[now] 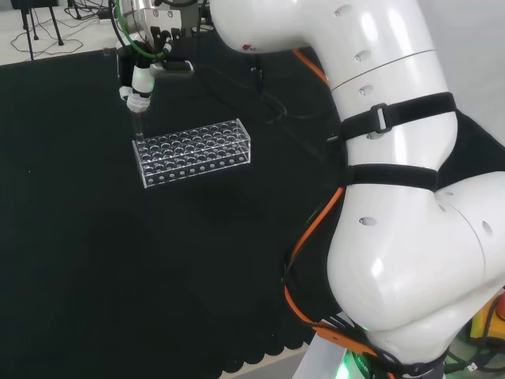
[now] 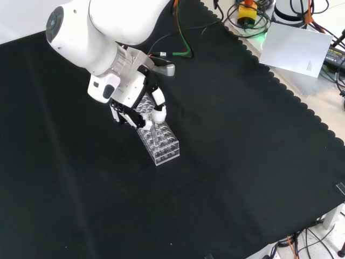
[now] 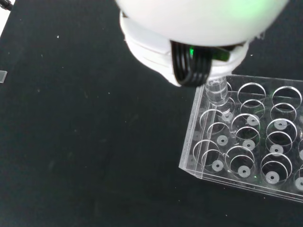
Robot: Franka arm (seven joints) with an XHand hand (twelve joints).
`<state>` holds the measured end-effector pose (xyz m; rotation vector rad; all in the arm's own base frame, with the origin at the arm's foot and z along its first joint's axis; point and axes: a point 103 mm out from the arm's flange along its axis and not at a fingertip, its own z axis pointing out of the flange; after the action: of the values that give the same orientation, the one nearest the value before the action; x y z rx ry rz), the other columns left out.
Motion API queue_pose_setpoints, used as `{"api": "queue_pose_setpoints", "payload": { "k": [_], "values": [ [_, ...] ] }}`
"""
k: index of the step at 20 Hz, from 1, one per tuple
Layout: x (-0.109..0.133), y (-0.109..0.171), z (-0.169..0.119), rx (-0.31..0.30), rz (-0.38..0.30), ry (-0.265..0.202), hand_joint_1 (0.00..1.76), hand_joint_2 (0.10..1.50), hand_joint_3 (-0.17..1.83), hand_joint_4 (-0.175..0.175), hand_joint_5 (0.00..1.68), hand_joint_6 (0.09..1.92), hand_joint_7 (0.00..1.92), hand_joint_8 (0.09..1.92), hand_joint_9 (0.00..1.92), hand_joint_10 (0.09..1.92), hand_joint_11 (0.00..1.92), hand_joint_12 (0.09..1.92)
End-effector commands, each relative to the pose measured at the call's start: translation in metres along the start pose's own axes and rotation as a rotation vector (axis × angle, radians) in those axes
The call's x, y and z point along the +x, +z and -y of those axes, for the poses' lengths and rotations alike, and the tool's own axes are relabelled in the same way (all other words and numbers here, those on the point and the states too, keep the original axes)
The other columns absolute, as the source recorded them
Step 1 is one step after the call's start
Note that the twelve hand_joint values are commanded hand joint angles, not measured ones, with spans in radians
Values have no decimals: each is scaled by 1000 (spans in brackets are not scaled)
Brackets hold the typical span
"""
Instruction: Put the test tube back in the rack.
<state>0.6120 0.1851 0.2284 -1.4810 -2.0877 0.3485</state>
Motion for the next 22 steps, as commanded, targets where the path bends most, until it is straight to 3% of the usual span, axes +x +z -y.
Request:
{"api": "queue_pose_setpoints", "payload": {
  "k": [1, 12, 22],
  "values": [
    [2, 4, -4, 15, 3, 7, 1443, 512, 795, -175, 1382, 486, 1457, 646, 1509, 100, 870, 1183],
    [-10, 20, -14, 30, -6, 36, 1443, 512, 795, -175, 1382, 485, 1458, 645, 1509, 99, 870, 1183],
    [-7, 32, -22, 51, -13, 30, 1443, 512, 795, -175, 1382, 485, 1458, 645, 1509, 98, 871, 1182]
  ]
}}
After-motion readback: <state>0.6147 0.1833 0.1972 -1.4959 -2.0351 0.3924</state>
